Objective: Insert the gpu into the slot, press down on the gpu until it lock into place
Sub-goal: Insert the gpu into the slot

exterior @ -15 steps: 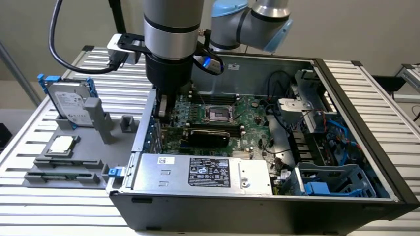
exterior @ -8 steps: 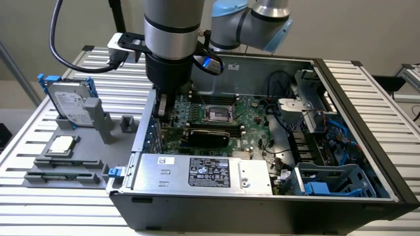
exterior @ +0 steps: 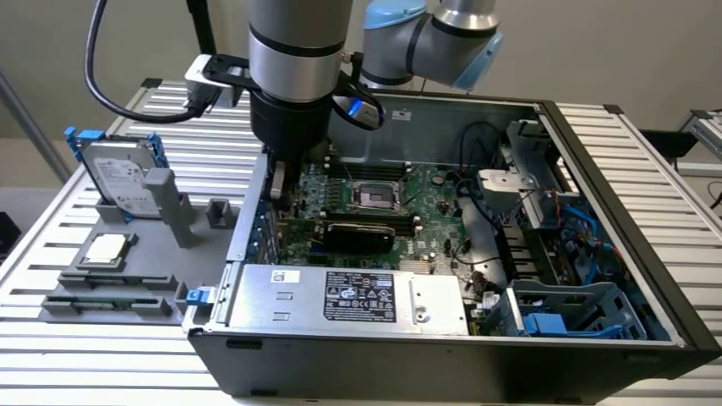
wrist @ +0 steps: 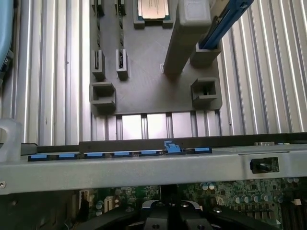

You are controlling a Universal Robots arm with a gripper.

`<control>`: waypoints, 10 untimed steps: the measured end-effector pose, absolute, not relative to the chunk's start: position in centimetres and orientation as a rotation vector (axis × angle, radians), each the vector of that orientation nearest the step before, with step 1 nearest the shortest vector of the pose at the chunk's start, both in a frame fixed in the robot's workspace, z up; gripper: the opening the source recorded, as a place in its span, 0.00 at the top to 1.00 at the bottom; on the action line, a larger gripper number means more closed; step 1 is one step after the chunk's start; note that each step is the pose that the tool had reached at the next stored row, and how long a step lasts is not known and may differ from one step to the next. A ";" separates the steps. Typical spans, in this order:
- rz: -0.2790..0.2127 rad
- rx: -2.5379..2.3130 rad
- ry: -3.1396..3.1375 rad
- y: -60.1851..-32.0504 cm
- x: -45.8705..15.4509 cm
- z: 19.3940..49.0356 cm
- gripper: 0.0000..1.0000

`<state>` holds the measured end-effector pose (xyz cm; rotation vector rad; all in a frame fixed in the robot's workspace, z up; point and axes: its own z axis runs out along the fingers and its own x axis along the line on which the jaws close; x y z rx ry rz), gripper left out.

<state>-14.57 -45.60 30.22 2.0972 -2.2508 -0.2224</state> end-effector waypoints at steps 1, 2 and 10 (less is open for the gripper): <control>-0.223 2.095 -2.252 -45.6 -14.6 30.2 0.89; -0.223 2.093 -2.254 -45.6 -14.6 30.2 0.89; -0.225 2.077 -2.270 -45.3 -14.5 30.2 0.89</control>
